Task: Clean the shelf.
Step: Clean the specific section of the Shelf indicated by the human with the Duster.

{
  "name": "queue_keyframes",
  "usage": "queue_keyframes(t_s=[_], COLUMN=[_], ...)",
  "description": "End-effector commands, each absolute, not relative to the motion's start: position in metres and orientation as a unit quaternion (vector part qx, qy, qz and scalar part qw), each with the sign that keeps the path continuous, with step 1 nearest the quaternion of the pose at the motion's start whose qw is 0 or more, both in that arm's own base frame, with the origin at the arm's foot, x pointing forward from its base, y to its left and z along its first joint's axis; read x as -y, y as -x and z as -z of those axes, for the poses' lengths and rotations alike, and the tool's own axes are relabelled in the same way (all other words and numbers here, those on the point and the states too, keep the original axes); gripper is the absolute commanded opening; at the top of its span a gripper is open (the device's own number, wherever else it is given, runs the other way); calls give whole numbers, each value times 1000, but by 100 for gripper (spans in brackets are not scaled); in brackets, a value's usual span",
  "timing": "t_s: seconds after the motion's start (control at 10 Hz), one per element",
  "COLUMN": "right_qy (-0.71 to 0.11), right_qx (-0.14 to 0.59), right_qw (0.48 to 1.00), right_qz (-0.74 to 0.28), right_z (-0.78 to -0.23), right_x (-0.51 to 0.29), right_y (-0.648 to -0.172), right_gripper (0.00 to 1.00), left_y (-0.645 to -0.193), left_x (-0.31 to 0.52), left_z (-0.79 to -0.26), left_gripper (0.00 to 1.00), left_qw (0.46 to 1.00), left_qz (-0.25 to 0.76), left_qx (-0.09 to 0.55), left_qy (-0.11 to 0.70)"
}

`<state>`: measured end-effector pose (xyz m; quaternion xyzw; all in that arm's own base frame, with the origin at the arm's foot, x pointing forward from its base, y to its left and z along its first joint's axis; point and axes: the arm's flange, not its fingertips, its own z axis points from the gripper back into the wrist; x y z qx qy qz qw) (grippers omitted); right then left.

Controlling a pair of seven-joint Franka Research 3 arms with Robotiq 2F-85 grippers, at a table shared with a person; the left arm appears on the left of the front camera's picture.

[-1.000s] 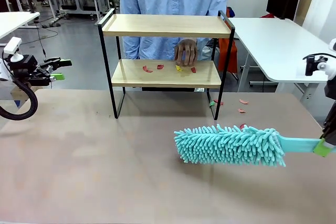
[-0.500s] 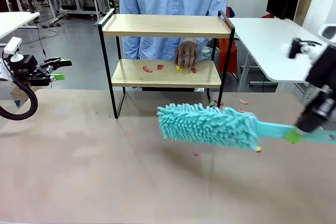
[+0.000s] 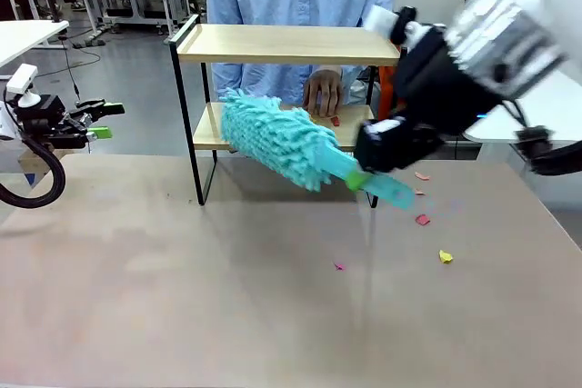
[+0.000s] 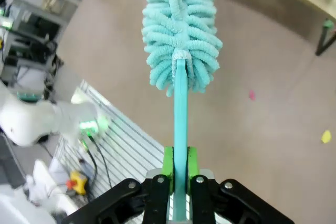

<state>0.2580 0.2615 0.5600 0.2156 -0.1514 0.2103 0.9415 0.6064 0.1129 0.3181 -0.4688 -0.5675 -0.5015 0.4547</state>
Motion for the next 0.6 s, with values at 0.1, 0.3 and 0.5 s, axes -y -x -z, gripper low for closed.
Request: queue_keyframes(t_s=[0.1,0.3,0.5], right_qy=[-213,-219,-219], right_qx=[204,190,190], right_qw=[944,942,942], right_qz=[-149,-170,-170], right_z=[-549,-551,-551], right_x=[-317,-301,-301], right_y=[-283,-270,-270], right_gripper=[13,13,13], left_y=[-605,-605,-605], left_x=[-113,-113,-113], left_z=[-321,-321,-321], left_gripper=[100,100,100], left_qw=[451,451,451], left_qz=[504,504,504], left_qx=[571,571,571], left_qy=[465,465,465])
